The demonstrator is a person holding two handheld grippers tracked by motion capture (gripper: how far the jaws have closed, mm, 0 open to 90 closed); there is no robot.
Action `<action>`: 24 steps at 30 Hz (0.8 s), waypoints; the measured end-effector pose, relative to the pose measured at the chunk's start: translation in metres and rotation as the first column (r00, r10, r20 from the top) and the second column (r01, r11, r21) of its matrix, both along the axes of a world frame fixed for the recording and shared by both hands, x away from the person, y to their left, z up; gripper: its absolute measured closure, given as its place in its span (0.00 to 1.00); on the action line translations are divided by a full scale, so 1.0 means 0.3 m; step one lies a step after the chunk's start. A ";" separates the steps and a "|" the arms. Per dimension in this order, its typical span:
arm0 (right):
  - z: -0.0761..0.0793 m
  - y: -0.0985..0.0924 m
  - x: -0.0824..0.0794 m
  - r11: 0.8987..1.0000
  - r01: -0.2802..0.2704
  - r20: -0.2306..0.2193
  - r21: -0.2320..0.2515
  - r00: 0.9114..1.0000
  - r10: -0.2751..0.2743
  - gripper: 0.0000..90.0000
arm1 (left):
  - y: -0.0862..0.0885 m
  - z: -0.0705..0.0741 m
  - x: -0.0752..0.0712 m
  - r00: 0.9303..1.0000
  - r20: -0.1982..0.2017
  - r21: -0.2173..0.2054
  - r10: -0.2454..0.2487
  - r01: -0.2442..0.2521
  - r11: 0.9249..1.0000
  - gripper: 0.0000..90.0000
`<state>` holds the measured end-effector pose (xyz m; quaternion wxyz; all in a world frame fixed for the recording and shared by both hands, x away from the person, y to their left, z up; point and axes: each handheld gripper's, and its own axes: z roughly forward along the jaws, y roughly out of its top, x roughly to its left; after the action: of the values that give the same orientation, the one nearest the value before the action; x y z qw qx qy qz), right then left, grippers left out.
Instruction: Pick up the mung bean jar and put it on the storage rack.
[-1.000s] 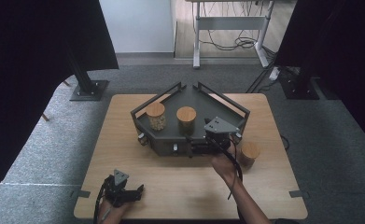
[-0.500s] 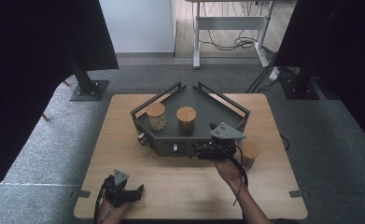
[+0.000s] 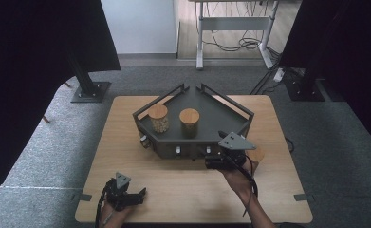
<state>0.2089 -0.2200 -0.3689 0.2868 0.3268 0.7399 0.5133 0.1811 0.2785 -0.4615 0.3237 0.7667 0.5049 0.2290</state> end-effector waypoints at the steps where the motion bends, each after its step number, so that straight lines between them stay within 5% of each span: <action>1: -0.003 -0.002 -0.003 1.000 0.001 0.001 -0.001 1.000 -0.001 0.10 | 0.000 0.000 0.000 1.000 0.000 -0.001 0.000 0.000 1.000 0.02; 24: -0.072 -0.091 -0.077 0.999 0.048 -0.028 0.013 0.998 -0.048 0.10 | 0.000 -0.001 0.000 1.000 0.002 0.001 0.000 0.000 1.000 0.02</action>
<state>0.1858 -0.2472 -0.3906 0.2868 0.3533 0.7322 0.5067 0.1810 0.2785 -0.4618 0.3240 0.7667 0.5043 0.2301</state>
